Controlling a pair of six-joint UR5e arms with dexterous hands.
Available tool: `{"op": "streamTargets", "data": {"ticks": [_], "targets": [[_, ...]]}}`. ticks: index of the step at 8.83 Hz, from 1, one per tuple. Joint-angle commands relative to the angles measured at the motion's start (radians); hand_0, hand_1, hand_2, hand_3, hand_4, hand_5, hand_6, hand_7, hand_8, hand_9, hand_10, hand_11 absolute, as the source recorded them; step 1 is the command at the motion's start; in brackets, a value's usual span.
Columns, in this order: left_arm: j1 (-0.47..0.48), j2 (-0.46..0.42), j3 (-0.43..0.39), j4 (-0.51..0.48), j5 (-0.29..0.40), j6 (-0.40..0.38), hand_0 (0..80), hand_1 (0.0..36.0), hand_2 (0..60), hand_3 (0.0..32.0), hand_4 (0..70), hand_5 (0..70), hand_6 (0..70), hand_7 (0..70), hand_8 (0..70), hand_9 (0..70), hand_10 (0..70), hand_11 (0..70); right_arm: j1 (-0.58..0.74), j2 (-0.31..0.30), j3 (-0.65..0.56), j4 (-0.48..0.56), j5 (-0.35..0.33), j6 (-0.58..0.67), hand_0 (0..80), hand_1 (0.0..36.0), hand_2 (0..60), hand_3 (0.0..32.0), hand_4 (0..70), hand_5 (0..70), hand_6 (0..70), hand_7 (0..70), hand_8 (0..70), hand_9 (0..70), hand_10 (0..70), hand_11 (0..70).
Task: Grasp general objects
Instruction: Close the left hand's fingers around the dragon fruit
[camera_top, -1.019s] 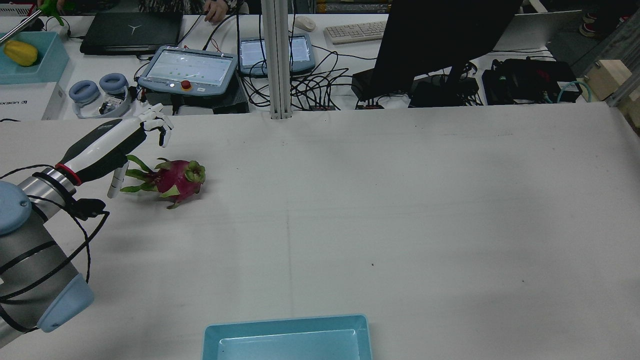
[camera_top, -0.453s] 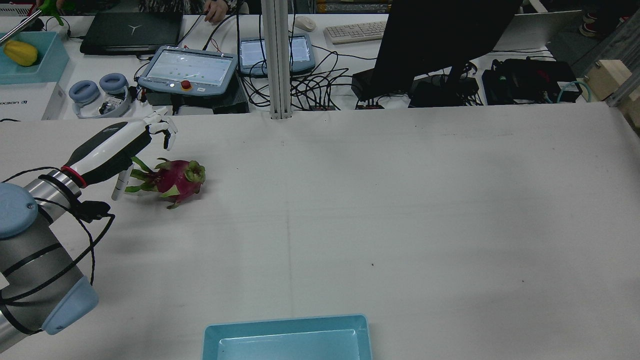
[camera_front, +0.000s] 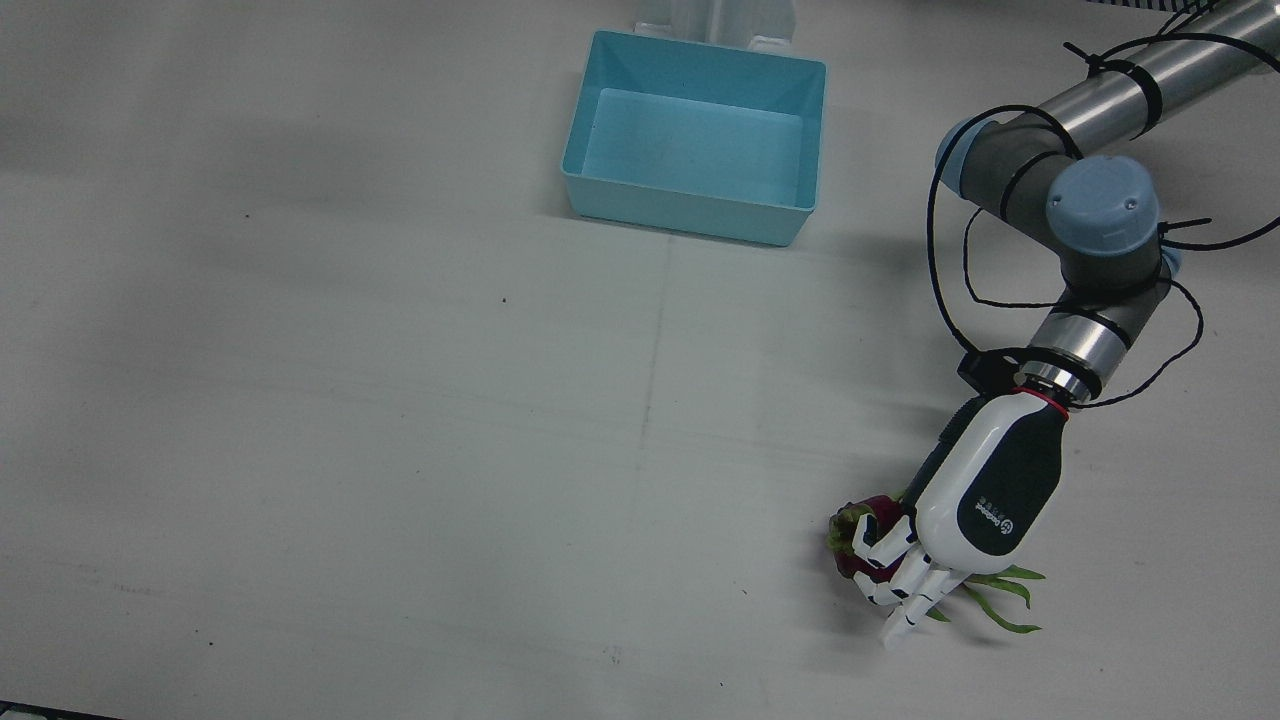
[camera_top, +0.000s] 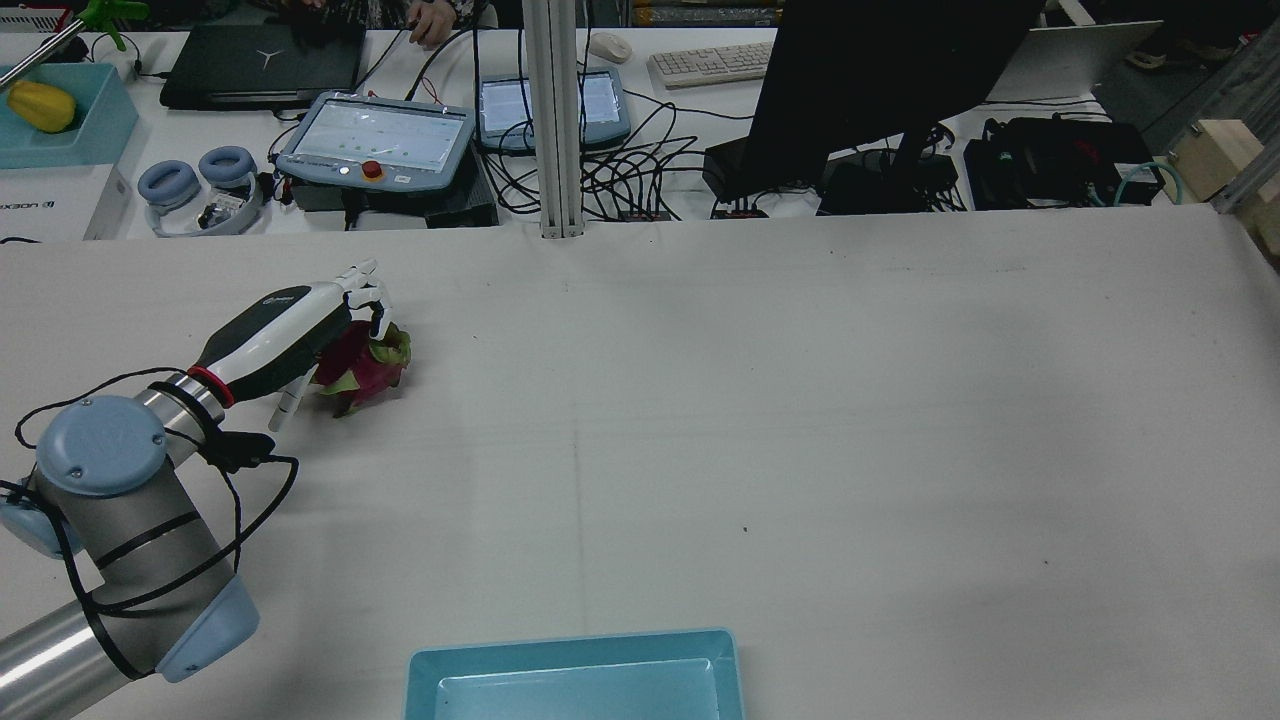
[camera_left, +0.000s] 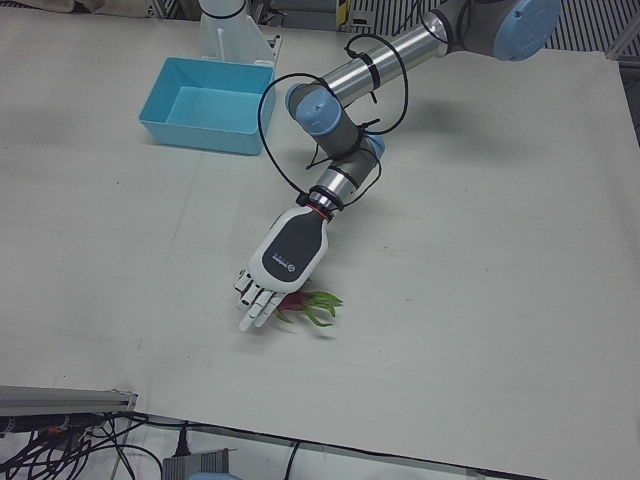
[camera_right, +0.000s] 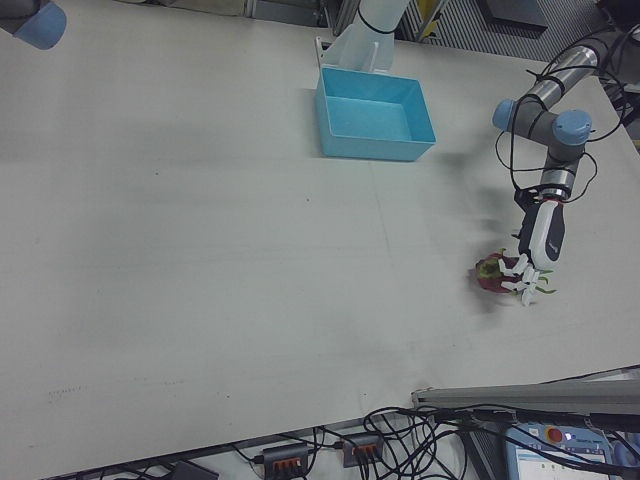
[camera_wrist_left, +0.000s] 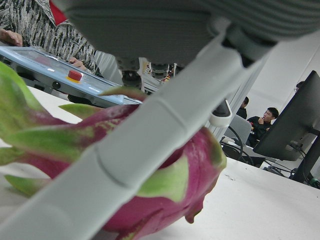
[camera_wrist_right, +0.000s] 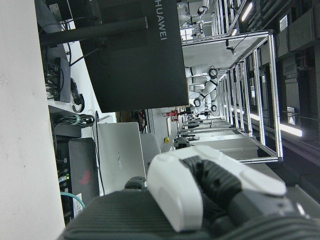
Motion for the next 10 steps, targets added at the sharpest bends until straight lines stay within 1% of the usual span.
{"op": "streamTargets", "data": {"ticks": [1,2,3,4,6,7,9,10], "targets": [[0.002,-0.004,0.024,-0.023,-0.01,-0.001,80.0,36.0,60.0,0.0,0.0,70.0,0.0,55.7,0.0,9.7,0.0,0.0,0.0,0.0,-0.001,0.0,0.0,0.0,0.0,0.0,0.0,0.0,0.0,0.0,0.0,0.0,0.0,0.0,0.0,0.0],[0.002,-0.026,0.048,-0.025,-0.01,-0.001,80.0,36.0,60.0,0.0,0.0,70.0,0.0,56.5,0.0,9.9,0.0,0.0,0.0,0.0,0.001,0.0,0.0,0.0,0.0,0.0,0.0,0.0,0.0,0.0,0.0,0.0,0.0,0.0,0.0,0.0],[0.002,-0.046,0.071,-0.028,-0.01,-0.001,80.0,36.0,60.0,0.0,0.0,70.0,0.0,55.8,0.0,9.7,0.0,0.0,0.0,0.0,-0.001,0.0,0.0,0.0,0.0,0.0,0.0,0.0,0.0,0.0,0.0,0.0,0.0,0.0,0.0,0.0],[0.002,-0.047,0.074,-0.033,-0.01,-0.001,80.0,36.0,60.0,0.0,0.0,70.0,0.0,55.7,0.0,9.7,0.0,0.0,0.0,0.0,0.001,0.0,0.0,0.0,0.0,0.0,0.0,0.0,0.0,0.0,0.0,0.0,0.0,0.0,0.0,0.0],[0.003,-0.047,0.077,-0.042,-0.01,-0.001,80.0,36.0,60.0,0.0,0.0,70.0,0.0,64.2,0.0,11.4,0.0,0.0,0.0,0.0,0.001,0.0,0.0,0.0,0.0,0.0,0.0,0.0,0.0,0.0,0.0,0.0,0.0,0.0,0.0,0.0],[0.002,-0.049,0.085,-0.046,-0.01,-0.001,80.0,36.0,60.0,0.0,0.0,70.0,0.9,66.7,0.0,11.9,0.0,0.0,0.0,0.0,0.001,0.0,0.0,0.0,0.0,0.0,0.0,0.0,0.0,0.0,0.0,0.0,0.0,0.0,0.0,0.0],[0.003,-0.051,0.091,-0.046,-0.01,-0.001,80.0,36.0,60.0,0.0,0.0,70.0,2.4,69.2,0.0,12.4,0.0,0.0,0.0,0.0,0.001,0.0,0.0,0.0,0.0,0.0,0.0,0.0,0.0,0.0,0.0,0.0,0.0,0.0,0.0,0.0],[0.006,-0.052,0.099,-0.051,-0.01,-0.001,80.0,36.0,60.0,0.0,0.0,70.0,2.4,68.7,0.0,12.3,0.0,0.0,0.0,0.0,0.001,0.0,0.0,0.0,0.0,0.0,0.0,0.0,0.0,0.0,0.0,0.0,0.0,0.0,0.0,0.0]]}}
